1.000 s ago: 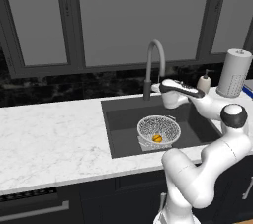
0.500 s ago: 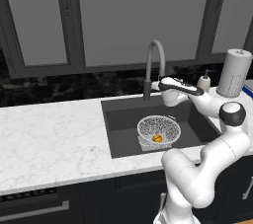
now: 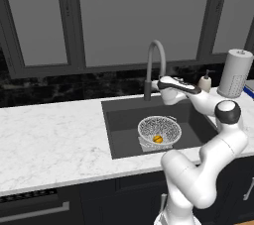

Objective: Put the colander in the sink, put the tangerine in the colander, and turn on the sink faucet and pour water over the colander.

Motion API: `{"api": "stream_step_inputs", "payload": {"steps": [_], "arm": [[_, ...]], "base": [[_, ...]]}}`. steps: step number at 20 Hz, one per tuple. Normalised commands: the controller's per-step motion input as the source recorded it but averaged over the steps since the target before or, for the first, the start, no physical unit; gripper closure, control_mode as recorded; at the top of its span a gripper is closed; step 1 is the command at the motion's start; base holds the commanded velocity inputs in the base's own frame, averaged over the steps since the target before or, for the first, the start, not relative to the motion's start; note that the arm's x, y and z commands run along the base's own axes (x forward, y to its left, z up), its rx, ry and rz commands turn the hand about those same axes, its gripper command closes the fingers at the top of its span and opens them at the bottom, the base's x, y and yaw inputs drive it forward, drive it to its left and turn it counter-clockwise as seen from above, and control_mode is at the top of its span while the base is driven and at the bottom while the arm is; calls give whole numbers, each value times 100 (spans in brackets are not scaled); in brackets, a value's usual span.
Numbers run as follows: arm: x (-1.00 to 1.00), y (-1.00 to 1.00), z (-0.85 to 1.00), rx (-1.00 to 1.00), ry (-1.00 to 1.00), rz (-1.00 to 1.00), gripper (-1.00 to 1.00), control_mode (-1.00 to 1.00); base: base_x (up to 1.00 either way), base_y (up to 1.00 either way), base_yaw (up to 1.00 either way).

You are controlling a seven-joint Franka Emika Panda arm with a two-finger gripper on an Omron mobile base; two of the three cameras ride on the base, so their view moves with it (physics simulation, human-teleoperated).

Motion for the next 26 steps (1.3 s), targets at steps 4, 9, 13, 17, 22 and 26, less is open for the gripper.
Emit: {"api": "stream_step_inputs", "payload": {"steps": [4,9,13,17,22,26], "arm": [[19,1,-2,0,0,-12,-100,-100],[3,-5,0,0,0,-12,-100,-100],[-11,-49,0,7,-4,-14,-100,-100],[0,-75,0,17,0,-17,-100,-100],[0,-65,0,17,0,-14,-100,-100],[0,-51,0,11,0,-8,-100,-100]], "base": [[0,0,0],[0,0,0],[0,0,0],[0,0,0],[0,0,0],[0,0,0]]}}
